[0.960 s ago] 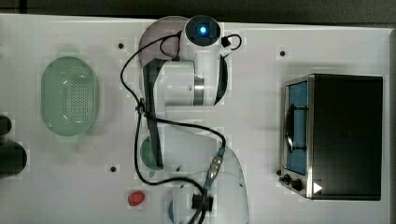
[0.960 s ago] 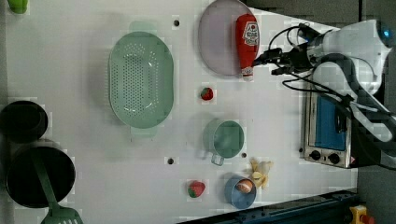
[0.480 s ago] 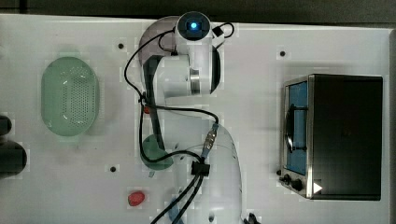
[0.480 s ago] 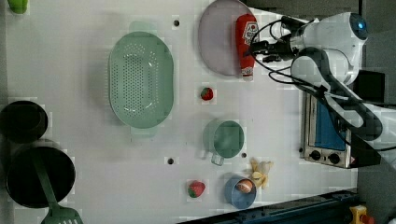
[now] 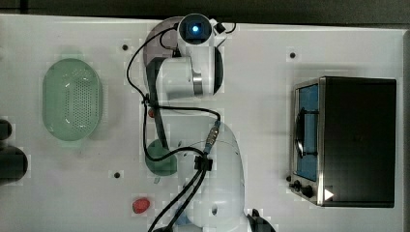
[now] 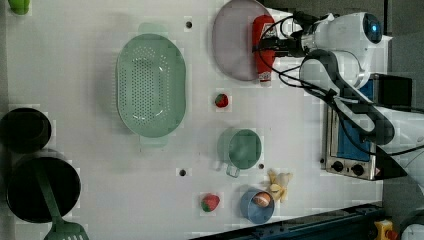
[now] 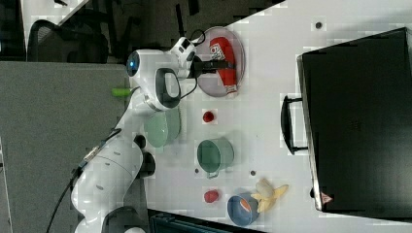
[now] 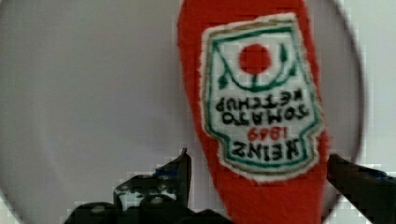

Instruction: Pick ketchup from plate and place it on table.

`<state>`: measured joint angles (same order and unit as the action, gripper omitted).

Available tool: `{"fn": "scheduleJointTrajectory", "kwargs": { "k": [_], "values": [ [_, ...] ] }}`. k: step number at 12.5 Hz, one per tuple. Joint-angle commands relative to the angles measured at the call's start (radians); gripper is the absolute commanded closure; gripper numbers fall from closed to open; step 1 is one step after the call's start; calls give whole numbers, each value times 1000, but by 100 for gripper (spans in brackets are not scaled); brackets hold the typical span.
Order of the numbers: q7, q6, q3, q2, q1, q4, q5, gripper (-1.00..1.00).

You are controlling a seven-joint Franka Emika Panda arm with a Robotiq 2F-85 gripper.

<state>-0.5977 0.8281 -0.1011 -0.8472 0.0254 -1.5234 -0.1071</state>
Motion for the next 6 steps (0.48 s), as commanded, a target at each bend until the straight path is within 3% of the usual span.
{"fn": "scheduleJointTrajectory", "kwargs": {
  "k": [1, 3, 6],
  "values": [
    [-51, 51, 9, -12, -6, 15, -10, -69],
    [-51, 54, 8, -13, -6, 16, -10, -25],
    [-51, 52, 2, 2, -8, 42, -9, -25]
  ]
}}
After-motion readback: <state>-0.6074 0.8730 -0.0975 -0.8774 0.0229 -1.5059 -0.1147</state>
